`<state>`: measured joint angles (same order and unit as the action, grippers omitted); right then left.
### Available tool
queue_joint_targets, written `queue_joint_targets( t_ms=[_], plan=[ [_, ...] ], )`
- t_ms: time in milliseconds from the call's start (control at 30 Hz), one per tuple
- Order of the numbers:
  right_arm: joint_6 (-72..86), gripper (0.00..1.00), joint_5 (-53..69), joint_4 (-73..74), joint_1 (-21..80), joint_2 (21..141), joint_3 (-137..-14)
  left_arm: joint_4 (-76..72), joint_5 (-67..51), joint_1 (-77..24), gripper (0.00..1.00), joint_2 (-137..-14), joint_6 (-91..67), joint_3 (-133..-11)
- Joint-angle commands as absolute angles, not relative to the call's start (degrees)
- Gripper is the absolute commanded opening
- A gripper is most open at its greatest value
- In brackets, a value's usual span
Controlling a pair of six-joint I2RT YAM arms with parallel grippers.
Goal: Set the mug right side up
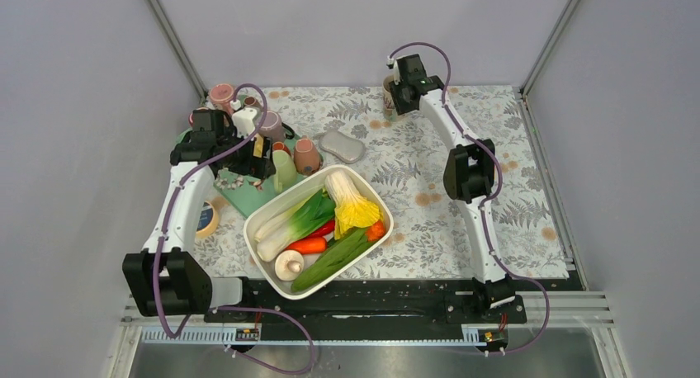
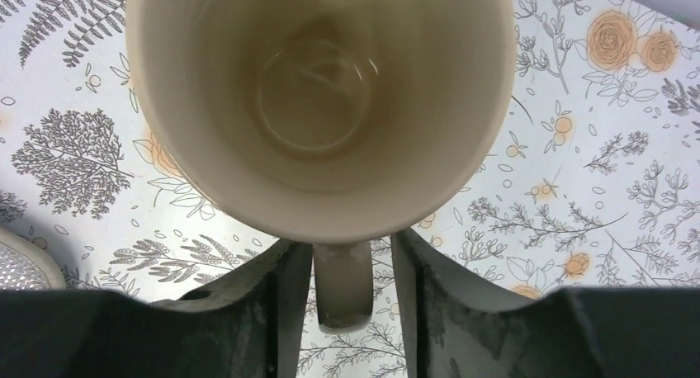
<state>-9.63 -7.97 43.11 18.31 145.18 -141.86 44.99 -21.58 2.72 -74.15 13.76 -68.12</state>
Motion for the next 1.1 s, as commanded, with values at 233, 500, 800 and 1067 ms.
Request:
queue_joint_targets(
  t_ms=[233,500,800,1067],
  plan=[
    [-11.9,0.88,-6.7,42.5,17.9,135.0,-137.2,46.4,-17.6,1.9,0.97,-80.7,16.0,-74.8],
    [-11.4,0.99,-8.0,43.7,17.9,120.3,-123.3,43.2,-11.9,-2.0,0.78,-85.2,14.5,-71.1],
    [-8.5,0.99,-4.1,32.7,17.9,99.6,-97.0,36.1,-10.4,-3.0,0.62,-91.3,11.5,-69.2],
    [-6.6,1.00,-2.2,27.9,17.9,91.1,-86.9,30.4,-6.4,-5.7,0.43,-96.4,11.2,-68.2]
  ],
)
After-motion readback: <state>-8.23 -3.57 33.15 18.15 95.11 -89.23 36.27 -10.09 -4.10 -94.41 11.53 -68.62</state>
